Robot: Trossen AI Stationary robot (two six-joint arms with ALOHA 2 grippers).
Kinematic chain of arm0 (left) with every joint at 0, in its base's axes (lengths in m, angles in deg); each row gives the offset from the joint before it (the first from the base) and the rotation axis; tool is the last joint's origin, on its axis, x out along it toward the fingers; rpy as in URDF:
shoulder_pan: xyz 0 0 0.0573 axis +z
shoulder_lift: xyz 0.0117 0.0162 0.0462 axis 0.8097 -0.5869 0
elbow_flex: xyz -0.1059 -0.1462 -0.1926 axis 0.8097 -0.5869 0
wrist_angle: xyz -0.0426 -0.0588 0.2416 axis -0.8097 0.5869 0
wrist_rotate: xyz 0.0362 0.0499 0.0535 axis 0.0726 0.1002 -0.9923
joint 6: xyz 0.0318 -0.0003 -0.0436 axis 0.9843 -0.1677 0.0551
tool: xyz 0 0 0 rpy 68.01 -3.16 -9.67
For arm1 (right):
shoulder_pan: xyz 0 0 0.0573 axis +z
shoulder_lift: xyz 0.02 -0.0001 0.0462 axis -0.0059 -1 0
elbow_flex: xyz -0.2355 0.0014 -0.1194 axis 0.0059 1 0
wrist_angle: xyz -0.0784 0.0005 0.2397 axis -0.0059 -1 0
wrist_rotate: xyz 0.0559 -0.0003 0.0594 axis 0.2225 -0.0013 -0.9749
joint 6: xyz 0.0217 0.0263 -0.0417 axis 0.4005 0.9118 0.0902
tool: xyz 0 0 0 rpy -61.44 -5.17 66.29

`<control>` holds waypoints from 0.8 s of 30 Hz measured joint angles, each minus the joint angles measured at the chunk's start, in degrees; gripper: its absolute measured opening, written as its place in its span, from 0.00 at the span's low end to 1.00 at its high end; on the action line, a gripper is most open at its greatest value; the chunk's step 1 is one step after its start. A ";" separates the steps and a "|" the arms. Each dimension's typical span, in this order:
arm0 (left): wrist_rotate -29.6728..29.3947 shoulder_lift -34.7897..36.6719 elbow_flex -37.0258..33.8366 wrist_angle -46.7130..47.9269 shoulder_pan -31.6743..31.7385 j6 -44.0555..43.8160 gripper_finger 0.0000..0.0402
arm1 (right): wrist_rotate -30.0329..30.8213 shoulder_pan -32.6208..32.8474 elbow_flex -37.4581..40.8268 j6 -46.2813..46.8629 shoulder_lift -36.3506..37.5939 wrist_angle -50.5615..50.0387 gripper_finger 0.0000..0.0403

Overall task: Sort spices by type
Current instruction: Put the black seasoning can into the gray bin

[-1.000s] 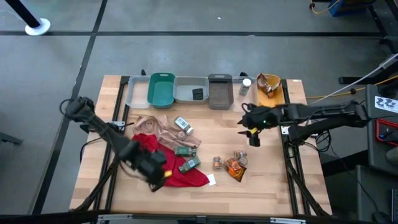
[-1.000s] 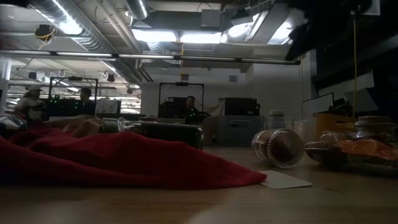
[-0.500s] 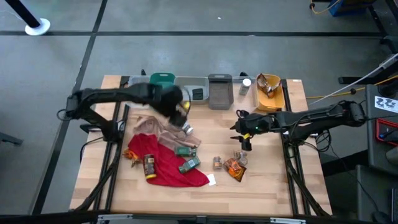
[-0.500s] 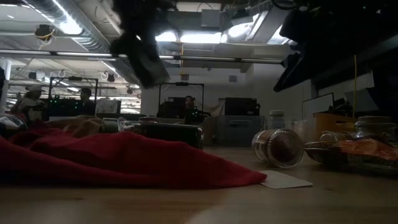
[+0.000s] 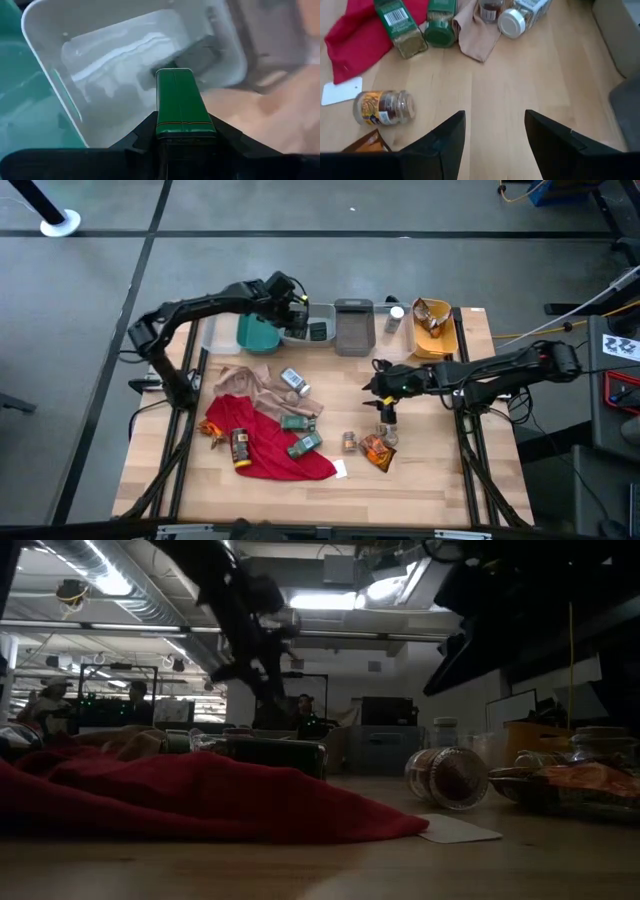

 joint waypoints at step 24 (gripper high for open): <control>-1.10 -9.02 5.62 8.93 6.51 -15.57 0.29 | 0.00 0.00 -0.02 -0.06 -8.61 3.40 0.51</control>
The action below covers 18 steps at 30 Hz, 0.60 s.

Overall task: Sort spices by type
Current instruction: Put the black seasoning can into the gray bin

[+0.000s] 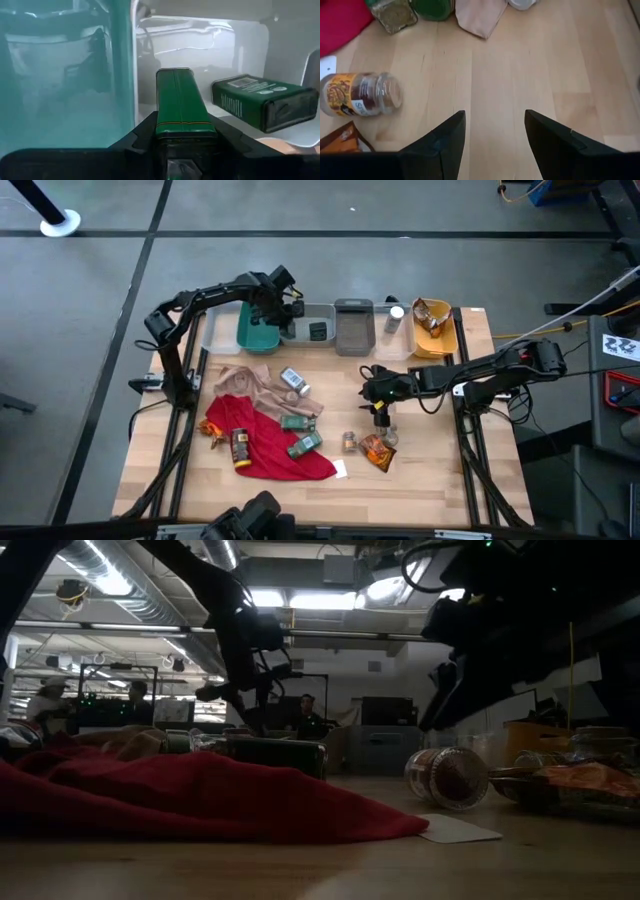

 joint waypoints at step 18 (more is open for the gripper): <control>-0.48 -0.02 0.00 -1.16 0.44 -4.81 0.31 | 0.00 0.00 0.00 0.00 0.00 1.09 0.51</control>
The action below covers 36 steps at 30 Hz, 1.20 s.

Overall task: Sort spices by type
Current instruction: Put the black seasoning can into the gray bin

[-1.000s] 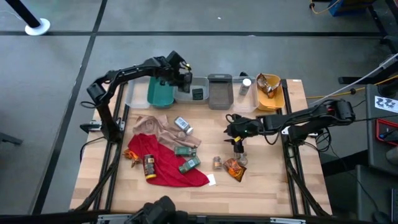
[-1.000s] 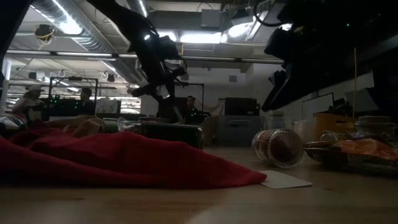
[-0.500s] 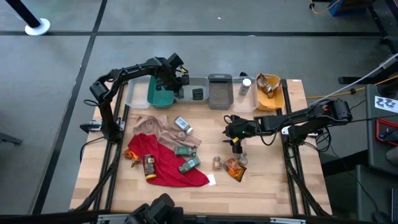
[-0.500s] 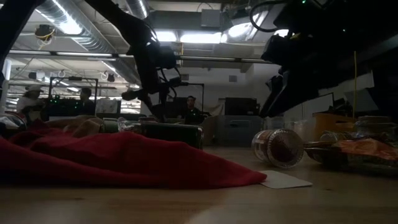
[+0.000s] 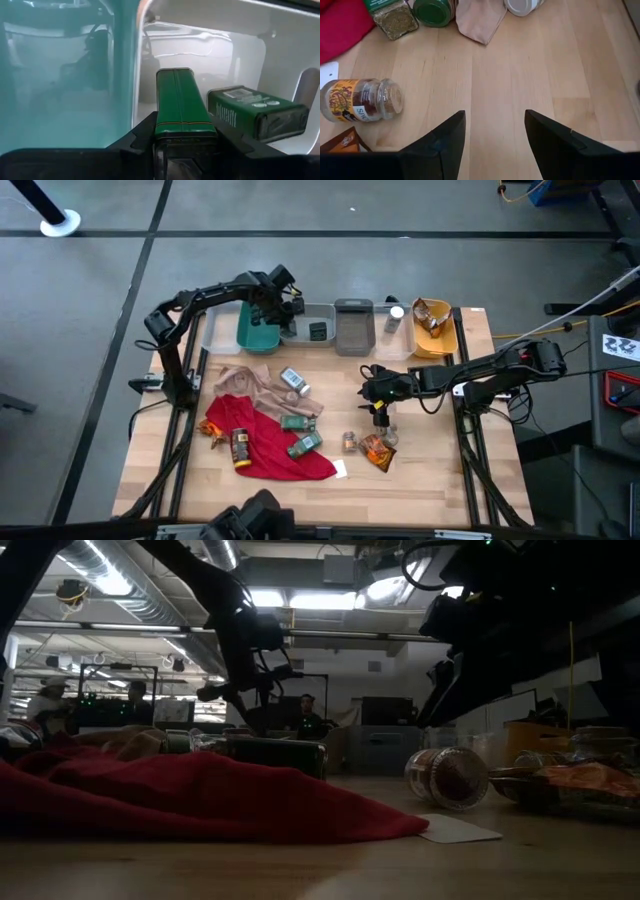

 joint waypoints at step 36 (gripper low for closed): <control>-2.21 -0.02 -0.04 -5.53 0.65 10.09 0.32 | 0.00 0.00 0.00 0.07 0.00 -0.02 0.51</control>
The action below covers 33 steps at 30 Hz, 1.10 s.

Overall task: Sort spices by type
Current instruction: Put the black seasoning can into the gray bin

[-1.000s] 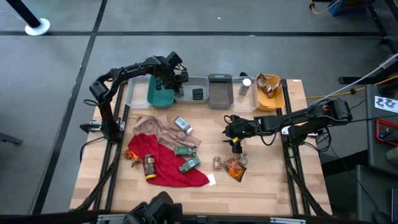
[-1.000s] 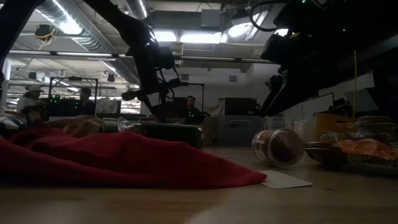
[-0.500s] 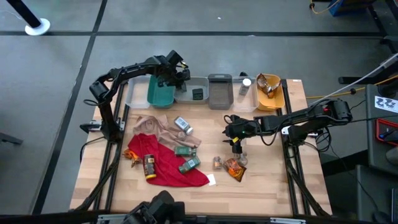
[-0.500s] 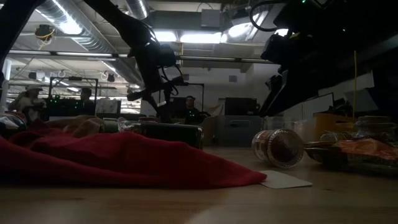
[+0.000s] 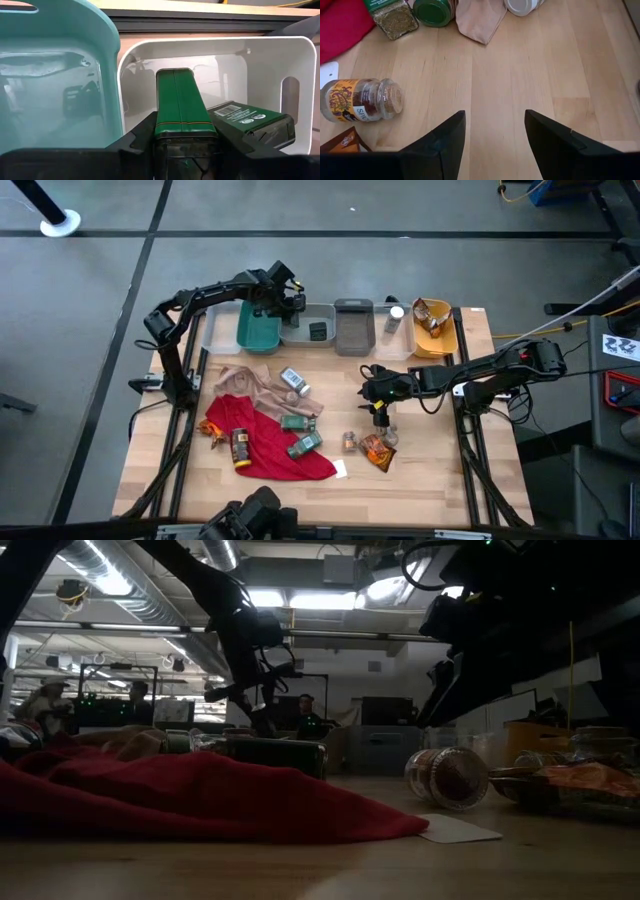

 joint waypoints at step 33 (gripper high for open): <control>-2.19 -0.04 -1.55 -0.11 -1.31 13.30 0.44 | 0.00 0.02 0.00 0.02 0.00 -0.42 0.51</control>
